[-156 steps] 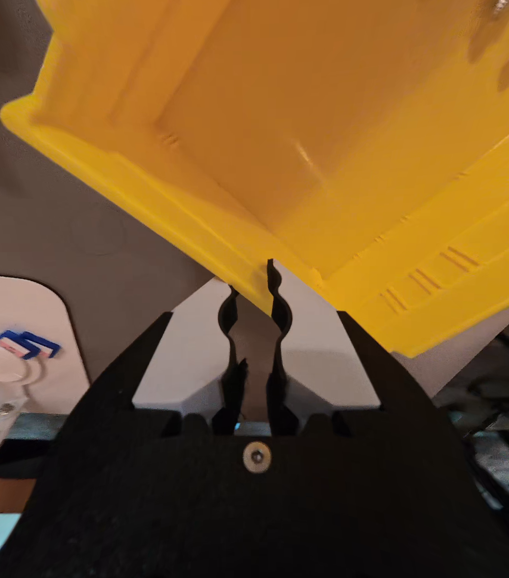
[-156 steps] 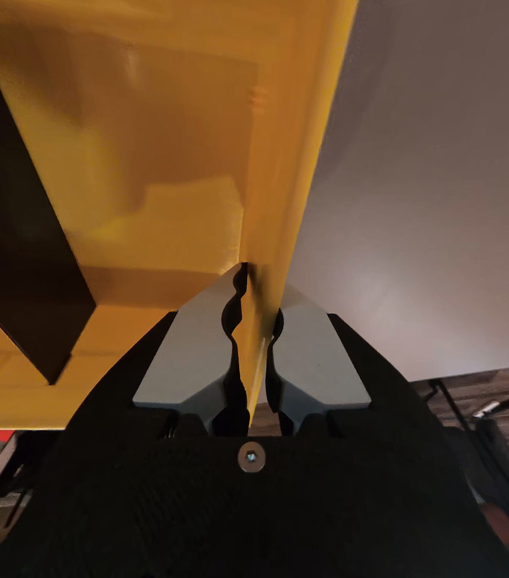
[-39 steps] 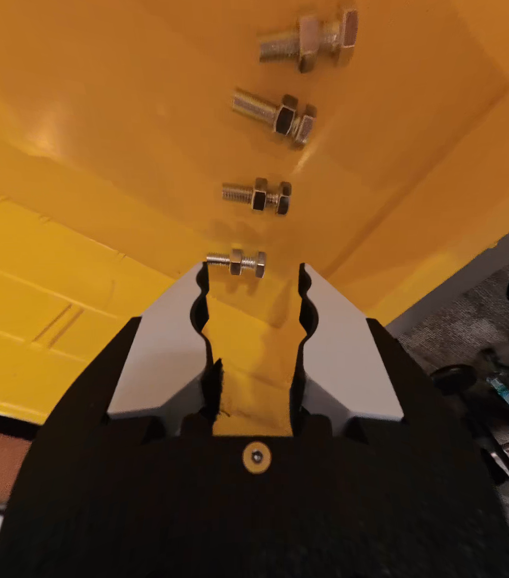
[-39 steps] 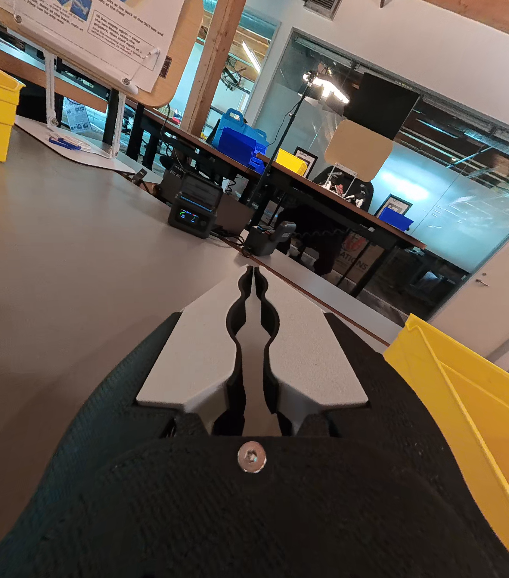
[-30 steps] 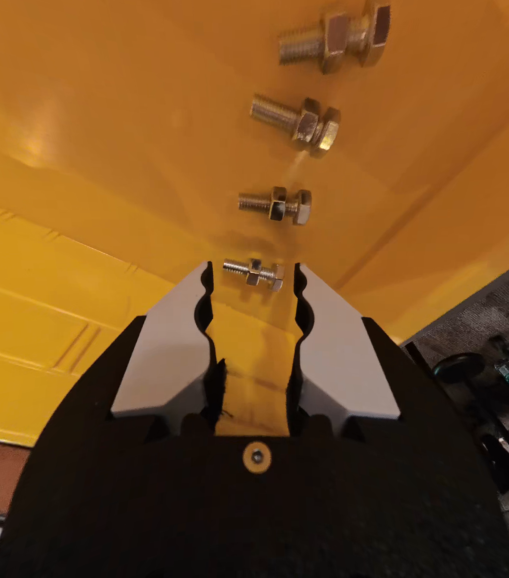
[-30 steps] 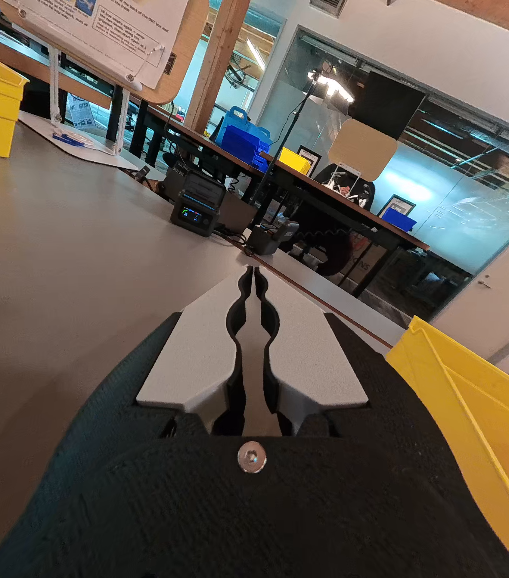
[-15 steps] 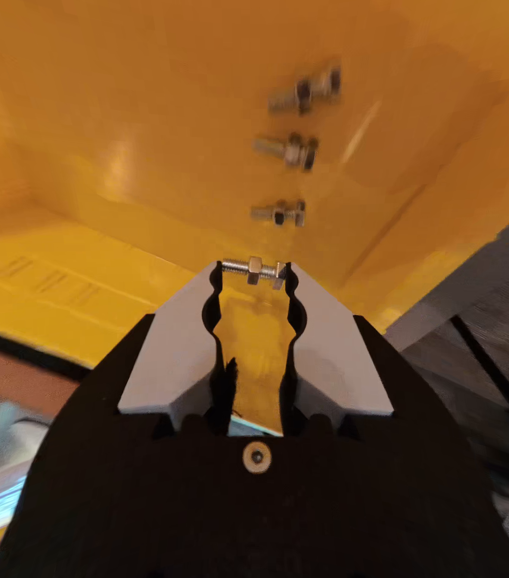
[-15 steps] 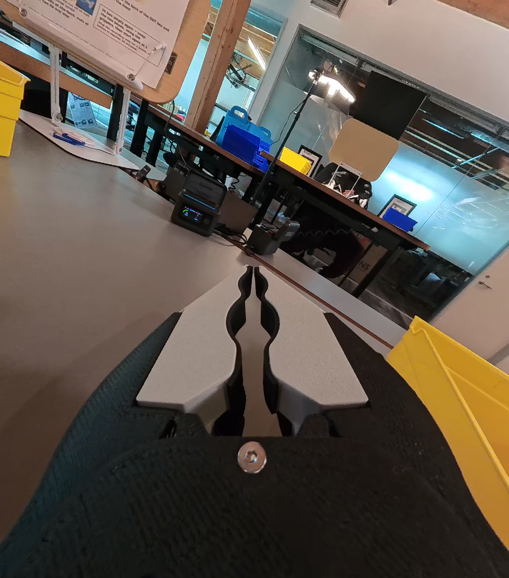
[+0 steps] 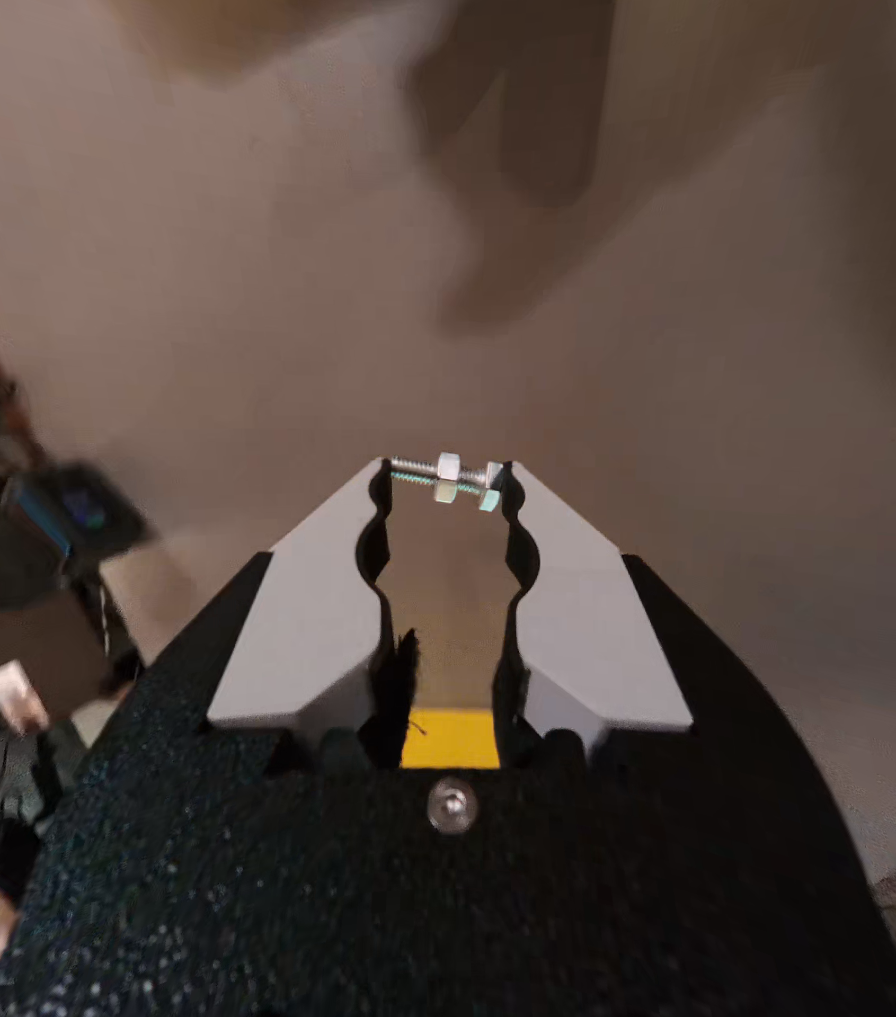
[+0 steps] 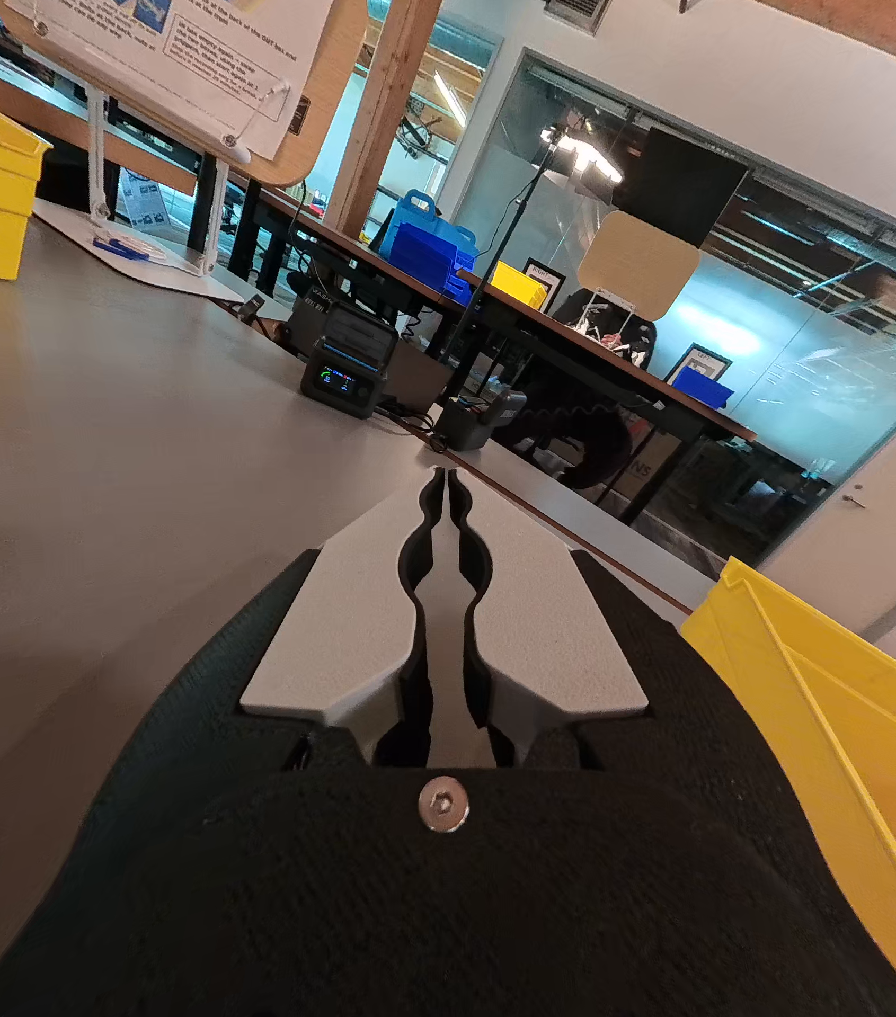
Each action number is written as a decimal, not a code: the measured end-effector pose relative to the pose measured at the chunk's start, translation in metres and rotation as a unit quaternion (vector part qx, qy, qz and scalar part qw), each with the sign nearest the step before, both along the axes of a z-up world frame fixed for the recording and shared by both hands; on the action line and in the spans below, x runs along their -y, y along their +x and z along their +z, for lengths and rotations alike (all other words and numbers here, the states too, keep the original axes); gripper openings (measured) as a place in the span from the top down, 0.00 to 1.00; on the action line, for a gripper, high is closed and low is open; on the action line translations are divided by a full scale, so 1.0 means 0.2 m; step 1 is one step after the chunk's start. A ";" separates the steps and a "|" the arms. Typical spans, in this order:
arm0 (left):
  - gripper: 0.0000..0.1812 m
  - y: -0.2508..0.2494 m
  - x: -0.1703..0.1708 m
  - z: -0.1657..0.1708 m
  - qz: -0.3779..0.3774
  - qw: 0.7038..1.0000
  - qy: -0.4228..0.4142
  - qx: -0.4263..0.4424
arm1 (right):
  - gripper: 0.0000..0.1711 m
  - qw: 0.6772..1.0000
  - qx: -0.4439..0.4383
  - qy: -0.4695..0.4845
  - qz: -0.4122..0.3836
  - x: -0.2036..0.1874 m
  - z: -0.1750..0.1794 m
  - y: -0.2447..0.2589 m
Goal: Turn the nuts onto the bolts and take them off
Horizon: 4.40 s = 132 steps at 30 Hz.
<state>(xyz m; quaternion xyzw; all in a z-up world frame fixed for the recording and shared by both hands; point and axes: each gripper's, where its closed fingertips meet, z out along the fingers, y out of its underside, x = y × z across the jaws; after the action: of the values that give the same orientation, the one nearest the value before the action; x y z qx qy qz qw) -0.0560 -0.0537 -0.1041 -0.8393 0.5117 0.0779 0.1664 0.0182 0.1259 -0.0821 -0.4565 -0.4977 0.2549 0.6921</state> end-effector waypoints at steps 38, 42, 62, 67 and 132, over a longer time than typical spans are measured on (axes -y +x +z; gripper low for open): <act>0.70 0.34 -0.20 -0.18 0.353 0.840 0.235 0.340 | 0.99 1.000 -0.010 -0.009 0.008 0.01 0.01 -0.05; 0.79 0.32 -0.16 -0.31 0.415 0.818 0.229 0.326 | 0.99 1.000 -0.010 -0.009 0.011 0.02 0.00 -0.05; 0.90 0.31 -0.18 -0.40 0.430 0.825 0.221 0.291 | 0.99 1.000 -0.012 -0.009 0.016 0.04 -0.01 -0.06; 0.90 0.24 -0.19 -0.39 0.423 0.833 0.246 0.260 | 0.99 1.000 -0.012 -0.010 0.016 0.04 -0.01 -0.06; 0.91 0.25 -0.29 -0.07 0.133 0.862 0.397 0.287 | 0.80 0.832 0.083 -0.335 0.434 0.62 -0.06 -0.07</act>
<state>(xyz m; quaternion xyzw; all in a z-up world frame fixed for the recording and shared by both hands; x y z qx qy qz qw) -0.0051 0.0048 -0.1185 -0.7478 0.2506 0.0515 0.6127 0.0048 0.0028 -0.0935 -0.4166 -0.5843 0.6416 0.2708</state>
